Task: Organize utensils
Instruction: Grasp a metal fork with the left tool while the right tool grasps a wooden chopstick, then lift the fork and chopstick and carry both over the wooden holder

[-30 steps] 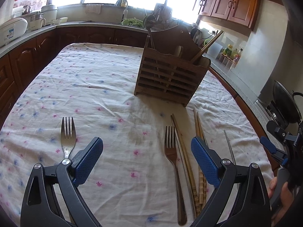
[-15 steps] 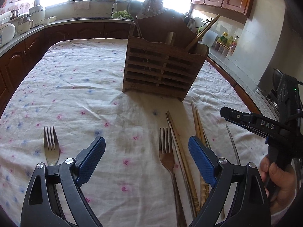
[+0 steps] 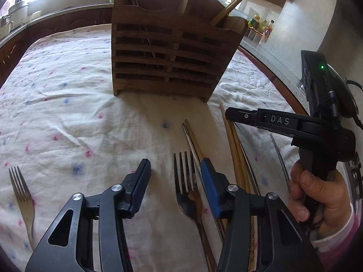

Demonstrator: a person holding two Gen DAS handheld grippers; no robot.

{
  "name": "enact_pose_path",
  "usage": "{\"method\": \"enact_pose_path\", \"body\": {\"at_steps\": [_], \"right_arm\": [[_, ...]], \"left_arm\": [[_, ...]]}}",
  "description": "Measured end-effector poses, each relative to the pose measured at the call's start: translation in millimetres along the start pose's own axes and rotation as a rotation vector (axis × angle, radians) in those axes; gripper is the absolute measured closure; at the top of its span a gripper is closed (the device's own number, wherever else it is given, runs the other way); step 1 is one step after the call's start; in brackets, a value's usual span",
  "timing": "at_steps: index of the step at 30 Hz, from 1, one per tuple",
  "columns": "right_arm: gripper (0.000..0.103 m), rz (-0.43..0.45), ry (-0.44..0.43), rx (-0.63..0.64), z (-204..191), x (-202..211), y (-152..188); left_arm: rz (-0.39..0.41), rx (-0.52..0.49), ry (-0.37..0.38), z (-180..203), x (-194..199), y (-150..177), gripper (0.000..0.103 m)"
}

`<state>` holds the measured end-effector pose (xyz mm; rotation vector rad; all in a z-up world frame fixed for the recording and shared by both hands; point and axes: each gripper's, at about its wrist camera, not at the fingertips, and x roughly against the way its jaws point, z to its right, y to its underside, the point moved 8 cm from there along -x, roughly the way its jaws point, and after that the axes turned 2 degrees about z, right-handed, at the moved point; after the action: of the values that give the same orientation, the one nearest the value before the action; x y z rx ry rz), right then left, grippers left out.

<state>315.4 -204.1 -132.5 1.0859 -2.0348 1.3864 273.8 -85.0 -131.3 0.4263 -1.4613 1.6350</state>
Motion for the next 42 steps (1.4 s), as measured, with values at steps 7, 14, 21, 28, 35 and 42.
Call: {"method": "enact_pose_path", "body": {"at_steps": [7, 14, 21, 28, 35, 42], "right_arm": [[0.096, 0.012, -0.004, 0.0, 0, 0, -1], [0.097, 0.06, -0.04, -0.04, 5, 25, -2], [0.098, 0.137, -0.082, -0.046, -3, 67, -7], [0.099, 0.214, -0.134, -0.029, -25, 108, -11], [0.099, 0.272, -0.169, -0.013, -37, 144, -14], [0.099, 0.331, -0.19, -0.001, -45, 173, -17]], "left_arm": [[0.006, -0.052, 0.016, 11, -4, -1, 0.086], [0.03, -0.035, 0.031, 7, 8, -3, 0.086], [0.11, -0.007, 0.049, 5, 47, -11, 0.087], [0.195, -0.002, 0.063, 6, 91, -17, 0.089], [0.245, -0.002, 0.075, 5, 118, -17, 0.101], [0.274, -0.001, 0.073, 5, 135, -15, 0.101]]}}
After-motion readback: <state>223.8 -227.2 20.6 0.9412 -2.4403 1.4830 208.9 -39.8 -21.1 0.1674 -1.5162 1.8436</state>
